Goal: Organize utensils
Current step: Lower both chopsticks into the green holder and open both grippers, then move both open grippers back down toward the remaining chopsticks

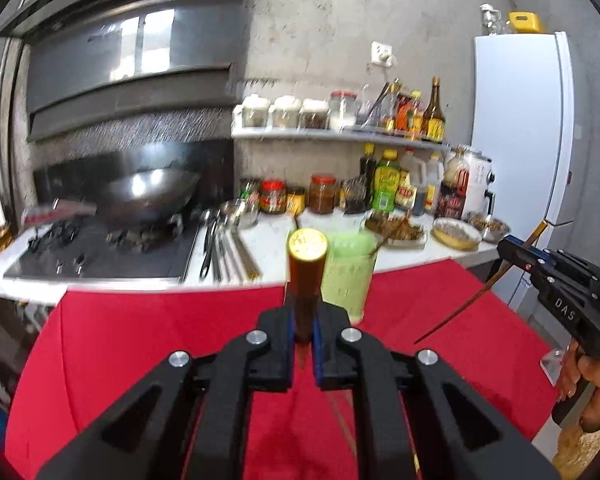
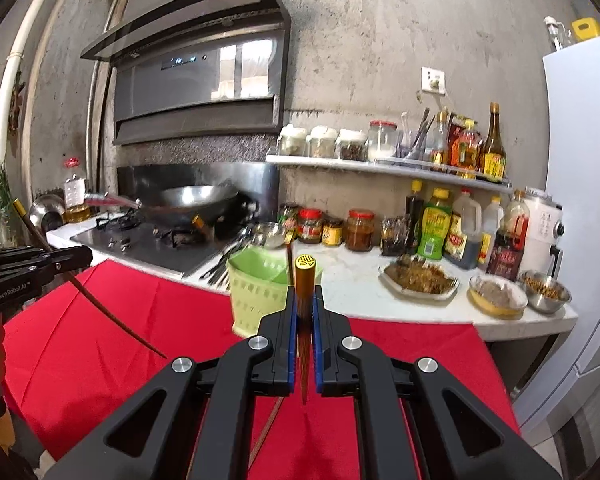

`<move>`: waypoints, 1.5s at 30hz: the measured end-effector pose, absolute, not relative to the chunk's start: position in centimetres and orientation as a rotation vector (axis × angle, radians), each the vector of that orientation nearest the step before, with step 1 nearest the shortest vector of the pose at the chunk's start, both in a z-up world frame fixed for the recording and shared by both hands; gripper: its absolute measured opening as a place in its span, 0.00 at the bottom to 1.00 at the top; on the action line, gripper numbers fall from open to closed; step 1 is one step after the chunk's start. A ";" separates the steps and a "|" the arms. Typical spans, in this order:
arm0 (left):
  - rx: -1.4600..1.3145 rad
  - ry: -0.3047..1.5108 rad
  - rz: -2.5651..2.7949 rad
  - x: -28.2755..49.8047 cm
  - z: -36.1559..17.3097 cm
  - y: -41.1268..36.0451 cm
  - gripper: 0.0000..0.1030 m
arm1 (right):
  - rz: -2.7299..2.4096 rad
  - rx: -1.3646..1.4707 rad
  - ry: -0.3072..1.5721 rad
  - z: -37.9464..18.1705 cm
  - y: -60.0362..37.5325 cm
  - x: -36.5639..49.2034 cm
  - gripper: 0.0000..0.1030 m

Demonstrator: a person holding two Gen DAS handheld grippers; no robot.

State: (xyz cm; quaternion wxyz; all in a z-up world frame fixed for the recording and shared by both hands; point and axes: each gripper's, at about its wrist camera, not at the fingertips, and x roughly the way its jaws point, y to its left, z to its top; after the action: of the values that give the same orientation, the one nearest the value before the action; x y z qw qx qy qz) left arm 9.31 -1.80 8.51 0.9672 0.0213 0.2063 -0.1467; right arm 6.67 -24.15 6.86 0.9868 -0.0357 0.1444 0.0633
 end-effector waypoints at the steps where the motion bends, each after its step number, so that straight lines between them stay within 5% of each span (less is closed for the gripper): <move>1: 0.047 0.401 -0.298 9.7 9.0 -2.2 0.06 | 0.120 -0.075 0.274 7.7 -24.2 7.2 0.07; 13: 0.010 0.298 -0.321 18.8 15.8 -5.7 0.06 | 0.132 -0.048 0.129 14.9 -24.6 14.1 0.07; 25: 0.006 0.539 -0.345 28.5 8.3 -7.2 0.06 | 0.198 -0.018 0.347 8.6 -22.8 22.6 0.07; 28: 0.002 0.545 -0.334 28.8 7.7 -6.8 0.06 | 0.197 -0.012 0.382 7.9 -23.0 23.2 0.22; 30: -0.012 0.527 -0.344 28.3 8.4 -6.2 0.08 | 0.178 -0.007 0.357 8.3 -23.3 22.4 0.49; 34: -0.025 0.445 -0.330 25.6 11.1 -5.2 0.35 | 0.159 -0.002 0.306 10.1 -24.3 19.9 0.49; 45: 0.023 0.435 -0.161 14.7 10.9 -1.8 0.39 | 0.141 -0.025 0.296 9.3 -25.5 9.6 0.49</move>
State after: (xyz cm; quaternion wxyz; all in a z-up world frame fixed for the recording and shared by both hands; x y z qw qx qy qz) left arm 14.66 -1.78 10.94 0.9731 0.0114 0.2158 -0.0795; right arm 9.56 -25.45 9.29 0.9865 -0.0125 0.1474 0.0704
